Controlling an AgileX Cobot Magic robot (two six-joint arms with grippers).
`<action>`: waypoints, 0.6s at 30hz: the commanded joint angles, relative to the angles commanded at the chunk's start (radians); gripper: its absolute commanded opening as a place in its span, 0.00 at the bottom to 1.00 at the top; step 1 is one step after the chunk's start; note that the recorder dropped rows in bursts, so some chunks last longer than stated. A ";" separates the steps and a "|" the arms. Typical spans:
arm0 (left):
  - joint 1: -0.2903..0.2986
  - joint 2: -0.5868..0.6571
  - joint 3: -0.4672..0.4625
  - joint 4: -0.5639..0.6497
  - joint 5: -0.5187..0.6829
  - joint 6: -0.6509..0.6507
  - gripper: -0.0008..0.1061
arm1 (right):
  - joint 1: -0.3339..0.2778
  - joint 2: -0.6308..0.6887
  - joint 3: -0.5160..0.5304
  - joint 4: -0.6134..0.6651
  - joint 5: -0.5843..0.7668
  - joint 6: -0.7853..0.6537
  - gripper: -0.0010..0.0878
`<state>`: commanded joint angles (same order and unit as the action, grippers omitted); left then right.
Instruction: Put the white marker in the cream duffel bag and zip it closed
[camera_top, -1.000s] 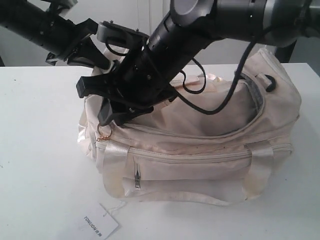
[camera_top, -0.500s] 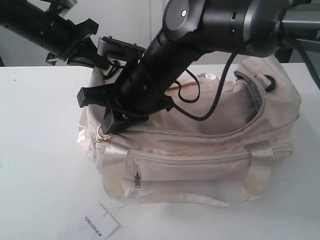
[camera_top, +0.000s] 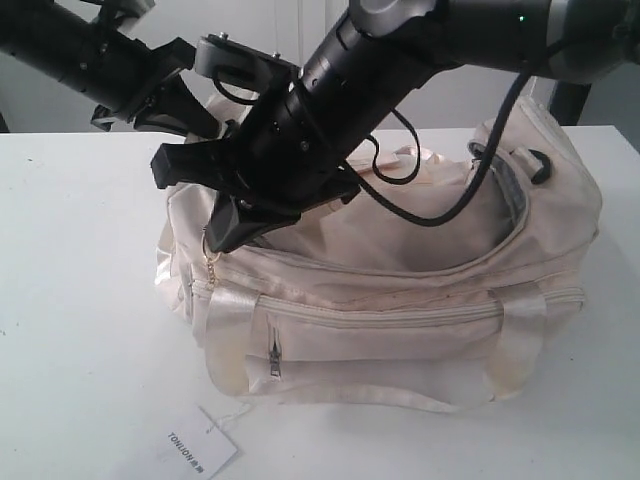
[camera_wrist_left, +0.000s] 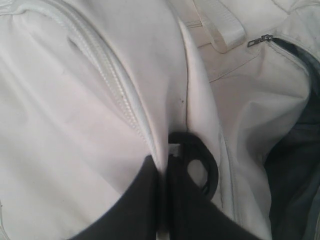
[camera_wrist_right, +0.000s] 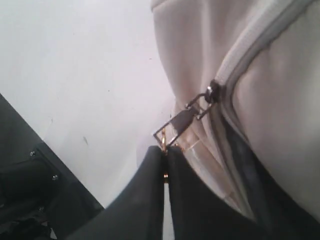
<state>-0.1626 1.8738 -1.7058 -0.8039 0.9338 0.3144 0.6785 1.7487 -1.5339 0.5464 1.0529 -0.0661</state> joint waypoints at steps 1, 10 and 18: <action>0.000 0.000 0.000 0.000 0.000 0.000 0.01 | 0.000 0.000 0.000 0.000 0.010 -0.002 0.01; 0.000 0.000 0.000 0.003 -0.005 0.000 0.01 | 0.000 0.006 0.002 -0.011 0.128 -0.046 0.01; 0.000 0.000 0.000 0.044 -0.002 0.004 0.01 | 0.000 0.006 0.002 -0.127 0.168 -0.058 0.01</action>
<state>-0.1626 1.8738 -1.7058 -0.7598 0.9314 0.3184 0.6785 1.7546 -1.5319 0.4198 1.2211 -0.1241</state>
